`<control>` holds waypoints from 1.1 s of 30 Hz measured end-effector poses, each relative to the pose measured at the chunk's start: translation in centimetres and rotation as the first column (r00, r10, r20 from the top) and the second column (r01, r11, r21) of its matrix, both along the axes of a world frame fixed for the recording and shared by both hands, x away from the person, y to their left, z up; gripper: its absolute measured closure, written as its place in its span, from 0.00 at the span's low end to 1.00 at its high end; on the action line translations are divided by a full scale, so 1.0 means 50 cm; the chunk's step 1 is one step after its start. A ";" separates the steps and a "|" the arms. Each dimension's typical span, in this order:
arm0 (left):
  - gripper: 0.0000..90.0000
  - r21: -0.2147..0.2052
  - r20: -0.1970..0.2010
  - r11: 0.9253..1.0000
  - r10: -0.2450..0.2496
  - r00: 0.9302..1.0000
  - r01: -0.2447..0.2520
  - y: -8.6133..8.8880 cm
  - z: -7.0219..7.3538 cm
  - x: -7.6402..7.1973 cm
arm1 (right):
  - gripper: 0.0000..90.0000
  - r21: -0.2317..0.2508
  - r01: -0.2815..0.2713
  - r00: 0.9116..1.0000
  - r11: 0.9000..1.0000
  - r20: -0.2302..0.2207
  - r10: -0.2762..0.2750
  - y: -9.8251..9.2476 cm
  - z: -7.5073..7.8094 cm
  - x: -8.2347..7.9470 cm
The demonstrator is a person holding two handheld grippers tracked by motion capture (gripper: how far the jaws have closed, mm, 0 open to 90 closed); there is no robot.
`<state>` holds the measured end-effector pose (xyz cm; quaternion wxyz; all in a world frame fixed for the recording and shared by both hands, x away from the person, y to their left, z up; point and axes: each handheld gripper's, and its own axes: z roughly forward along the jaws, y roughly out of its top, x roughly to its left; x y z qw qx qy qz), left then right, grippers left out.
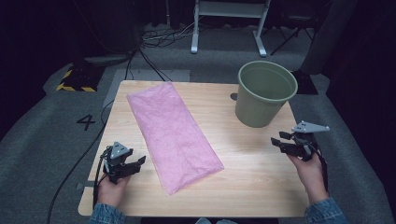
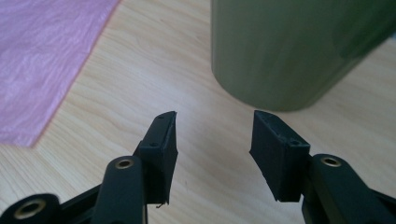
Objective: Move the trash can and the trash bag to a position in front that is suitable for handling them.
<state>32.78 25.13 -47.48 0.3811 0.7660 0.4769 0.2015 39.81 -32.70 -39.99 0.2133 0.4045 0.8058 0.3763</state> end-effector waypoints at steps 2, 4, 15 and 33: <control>0.42 -0.019 0.003 1.000 0.012 1.000 -0.011 0.004 0.001 -0.008 | 0.56 0.016 -0.021 1.000 1.000 -0.002 0.021 0.008 0.028 0.020; 0.41 -0.034 -0.002 0.999 0.014 1.000 -0.014 0.007 0.001 -0.010 | 0.56 0.019 -0.039 0.999 0.999 0.016 0.039 0.013 0.051 0.035; 0.41 -0.044 -0.001 0.999 0.032 1.000 -0.032 0.019 -0.001 -0.032 | 0.57 0.043 -0.055 0.994 0.998 0.101 0.051 0.039 0.167 0.120; 0.41 -0.020 -0.004 1.000 0.000 1.000 0.000 0.009 -0.005 -0.021 | 0.70 -0.048 -0.114 0.993 0.992 -0.013 0.114 0.120 0.137 0.231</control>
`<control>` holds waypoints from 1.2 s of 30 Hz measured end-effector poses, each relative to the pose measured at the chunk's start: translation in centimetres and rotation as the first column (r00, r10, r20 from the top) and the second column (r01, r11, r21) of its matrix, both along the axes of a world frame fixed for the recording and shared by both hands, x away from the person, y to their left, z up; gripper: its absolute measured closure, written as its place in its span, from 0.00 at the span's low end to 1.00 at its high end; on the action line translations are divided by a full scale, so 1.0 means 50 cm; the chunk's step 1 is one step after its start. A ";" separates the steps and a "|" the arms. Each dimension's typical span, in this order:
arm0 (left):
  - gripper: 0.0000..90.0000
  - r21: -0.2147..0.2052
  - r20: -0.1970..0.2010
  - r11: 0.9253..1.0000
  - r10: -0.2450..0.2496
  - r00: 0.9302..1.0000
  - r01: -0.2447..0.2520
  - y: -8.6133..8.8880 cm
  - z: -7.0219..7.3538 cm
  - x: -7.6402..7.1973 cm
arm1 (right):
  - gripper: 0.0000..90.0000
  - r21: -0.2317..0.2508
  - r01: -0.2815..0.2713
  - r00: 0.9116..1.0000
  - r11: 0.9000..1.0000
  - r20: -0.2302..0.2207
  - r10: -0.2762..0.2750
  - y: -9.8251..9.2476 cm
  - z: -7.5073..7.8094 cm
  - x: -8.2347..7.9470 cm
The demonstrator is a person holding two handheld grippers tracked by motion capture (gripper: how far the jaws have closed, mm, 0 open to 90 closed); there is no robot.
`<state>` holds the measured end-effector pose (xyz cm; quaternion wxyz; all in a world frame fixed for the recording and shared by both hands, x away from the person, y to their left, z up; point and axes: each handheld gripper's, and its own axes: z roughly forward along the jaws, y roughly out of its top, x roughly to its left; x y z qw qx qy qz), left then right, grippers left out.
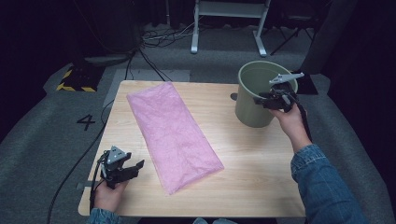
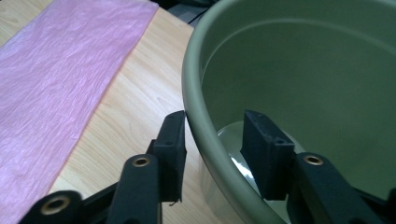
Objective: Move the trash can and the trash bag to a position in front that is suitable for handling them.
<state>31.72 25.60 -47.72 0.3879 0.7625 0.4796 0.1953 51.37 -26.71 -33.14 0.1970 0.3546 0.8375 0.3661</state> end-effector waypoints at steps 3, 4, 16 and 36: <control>0.41 0.000 0.000 1.000 0.004 1.000 -0.004 0.001 0.000 0.000 | 0.72 -0.007 -0.001 1.000 1.000 -0.010 0.001 0.002 -0.006 0.002; 0.41 0.001 -0.001 1.000 0.004 1.000 -0.004 0.001 0.000 -0.001 | 0.72 -0.011 -0.004 1.000 1.000 -0.009 0.004 0.002 -0.008 0.002; 0.41 0.004 0.007 1.000 0.003 1.000 -0.003 -0.003 0.001 0.000 | 0.69 0.037 -0.070 0.997 0.997 -0.008 0.070 0.005 -0.014 -0.091; 0.41 0.010 0.015 1.000 -0.015 1.000 0.015 -0.020 0.005 0.011 | 0.69 0.063 -0.202 0.979 0.977 -0.010 0.203 0.017 -0.017 -0.332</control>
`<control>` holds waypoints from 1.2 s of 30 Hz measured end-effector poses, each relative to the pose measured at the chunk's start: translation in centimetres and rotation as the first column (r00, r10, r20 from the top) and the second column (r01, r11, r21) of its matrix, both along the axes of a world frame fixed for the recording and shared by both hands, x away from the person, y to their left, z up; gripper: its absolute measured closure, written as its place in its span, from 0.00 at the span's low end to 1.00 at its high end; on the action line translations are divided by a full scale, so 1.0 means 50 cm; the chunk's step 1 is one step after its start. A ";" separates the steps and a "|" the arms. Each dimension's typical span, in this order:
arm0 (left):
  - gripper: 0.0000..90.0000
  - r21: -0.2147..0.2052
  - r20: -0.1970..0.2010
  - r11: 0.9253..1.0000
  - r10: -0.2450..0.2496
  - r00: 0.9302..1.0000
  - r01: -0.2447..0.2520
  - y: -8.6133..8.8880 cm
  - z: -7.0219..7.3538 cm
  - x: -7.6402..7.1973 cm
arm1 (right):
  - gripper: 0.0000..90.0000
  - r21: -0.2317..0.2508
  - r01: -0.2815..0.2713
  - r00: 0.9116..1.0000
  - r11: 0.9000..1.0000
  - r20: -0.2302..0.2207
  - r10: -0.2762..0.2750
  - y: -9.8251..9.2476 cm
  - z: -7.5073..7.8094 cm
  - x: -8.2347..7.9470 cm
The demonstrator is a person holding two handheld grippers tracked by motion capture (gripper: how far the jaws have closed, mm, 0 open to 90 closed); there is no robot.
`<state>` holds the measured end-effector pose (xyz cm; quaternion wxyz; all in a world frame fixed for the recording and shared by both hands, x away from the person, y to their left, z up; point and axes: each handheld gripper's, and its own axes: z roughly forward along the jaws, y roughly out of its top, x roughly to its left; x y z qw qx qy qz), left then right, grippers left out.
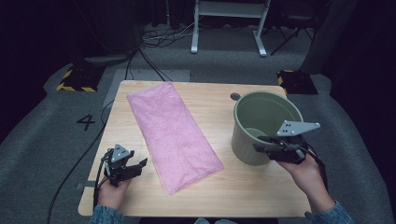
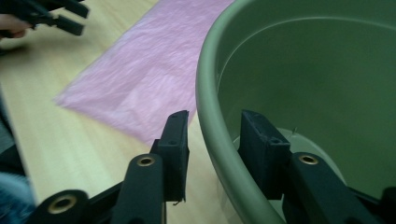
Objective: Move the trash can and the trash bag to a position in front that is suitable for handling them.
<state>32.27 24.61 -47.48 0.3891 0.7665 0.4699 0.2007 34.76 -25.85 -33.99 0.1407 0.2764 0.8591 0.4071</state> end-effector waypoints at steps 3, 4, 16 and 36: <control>0.41 -0.004 0.001 1.000 0.001 1.000 -0.001 -0.002 0.001 0.000 | 0.69 0.004 -0.018 1.000 1.000 -0.010 0.018 0.003 0.001 -0.029; 0.41 -0.001 0.004 1.000 -0.002 1.000 0.002 -0.002 0.001 0.000 | 0.69 0.004 -0.021 1.000 1.000 -0.011 0.021 0.004 0.001 -0.039; 0.41 0.001 0.002 1.000 -0.008 1.000 0.008 -0.007 0.000 0.004 | 0.67 0.021 -0.084 0.995 0.996 -0.048 0.085 0.016 0.002 -0.142; 0.41 0.003 -0.012 1.000 0.001 1.000 -0.001 -0.004 -0.005 0.006 | 0.64 0.044 -0.105 0.993 0.994 -0.055 0.107 0.013 0.032 -0.185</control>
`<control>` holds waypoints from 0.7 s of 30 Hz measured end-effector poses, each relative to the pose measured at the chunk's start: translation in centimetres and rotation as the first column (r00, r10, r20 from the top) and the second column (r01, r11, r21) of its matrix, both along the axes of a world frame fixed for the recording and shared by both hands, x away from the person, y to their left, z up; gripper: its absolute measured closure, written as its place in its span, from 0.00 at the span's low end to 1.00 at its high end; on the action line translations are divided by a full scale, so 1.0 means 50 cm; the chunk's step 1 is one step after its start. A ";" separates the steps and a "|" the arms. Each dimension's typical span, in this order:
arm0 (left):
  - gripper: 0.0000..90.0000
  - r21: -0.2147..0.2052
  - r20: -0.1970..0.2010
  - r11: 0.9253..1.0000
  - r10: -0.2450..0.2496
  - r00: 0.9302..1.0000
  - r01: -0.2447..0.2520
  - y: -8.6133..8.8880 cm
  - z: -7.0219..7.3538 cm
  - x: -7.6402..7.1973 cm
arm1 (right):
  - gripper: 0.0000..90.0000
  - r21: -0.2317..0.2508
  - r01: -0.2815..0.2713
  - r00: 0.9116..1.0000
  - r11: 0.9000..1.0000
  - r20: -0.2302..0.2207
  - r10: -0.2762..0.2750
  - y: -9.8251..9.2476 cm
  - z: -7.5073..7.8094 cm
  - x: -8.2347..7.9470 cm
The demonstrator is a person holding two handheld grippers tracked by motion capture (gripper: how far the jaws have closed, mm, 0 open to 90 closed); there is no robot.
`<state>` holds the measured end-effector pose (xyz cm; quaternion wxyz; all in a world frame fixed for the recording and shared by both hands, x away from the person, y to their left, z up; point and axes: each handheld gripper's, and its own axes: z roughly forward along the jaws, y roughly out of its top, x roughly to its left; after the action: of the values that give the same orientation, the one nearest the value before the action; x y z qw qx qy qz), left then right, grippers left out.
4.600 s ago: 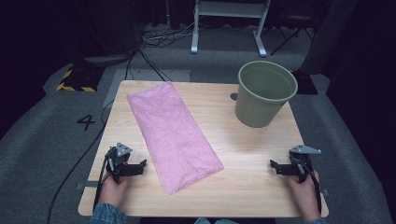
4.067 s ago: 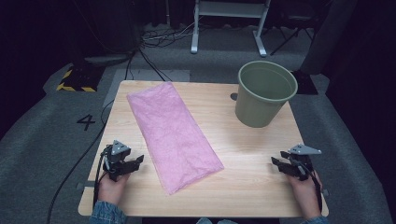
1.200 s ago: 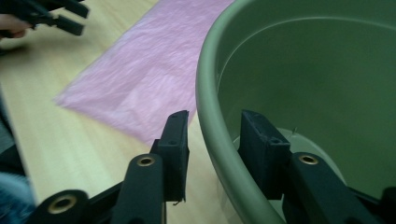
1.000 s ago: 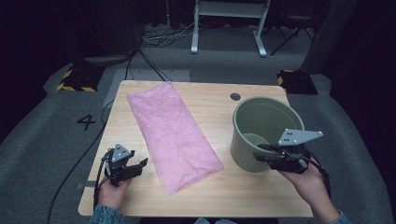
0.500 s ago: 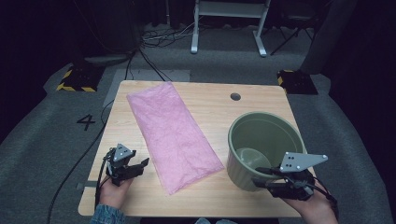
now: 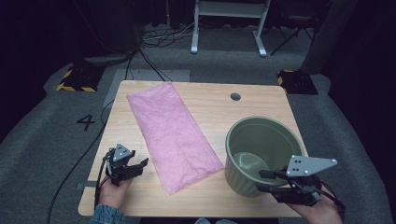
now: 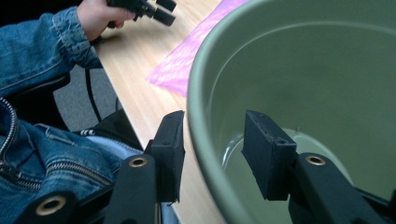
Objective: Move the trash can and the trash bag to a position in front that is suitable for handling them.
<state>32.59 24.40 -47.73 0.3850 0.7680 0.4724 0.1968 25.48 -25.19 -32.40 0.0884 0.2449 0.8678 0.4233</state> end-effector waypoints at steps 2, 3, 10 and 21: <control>0.41 0.005 -0.002 1.000 -0.001 1.000 0.001 0.000 -0.001 0.001 | 0.61 0.017 0.000 1.000 1.000 0.005 0.000 -0.008 0.009 0.006; 0.41 0.006 -0.004 1.000 0.001 1.000 -0.001 0.000 -0.001 0.002 | 0.61 0.017 0.000 1.000 1.000 0.005 0.000 -0.008 0.009 0.006; 0.41 0.019 -0.013 1.000 -0.009 1.000 0.009 -0.005 -0.001 0.014 | 0.60 0.046 0.013 0.997 0.999 0.071 -0.016 -0.026 0.042 0.006; 0.41 0.062 -0.037 0.998 -0.005 0.999 0.008 -0.012 0.003 0.038 | 0.55 0.074 0.161 0.976 0.984 0.139 -0.170 -0.105 0.059 0.053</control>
<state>34.49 23.81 -47.56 0.3530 0.7846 0.4705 0.1960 28.12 -30.44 -29.43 0.1784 0.2876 0.8220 0.4580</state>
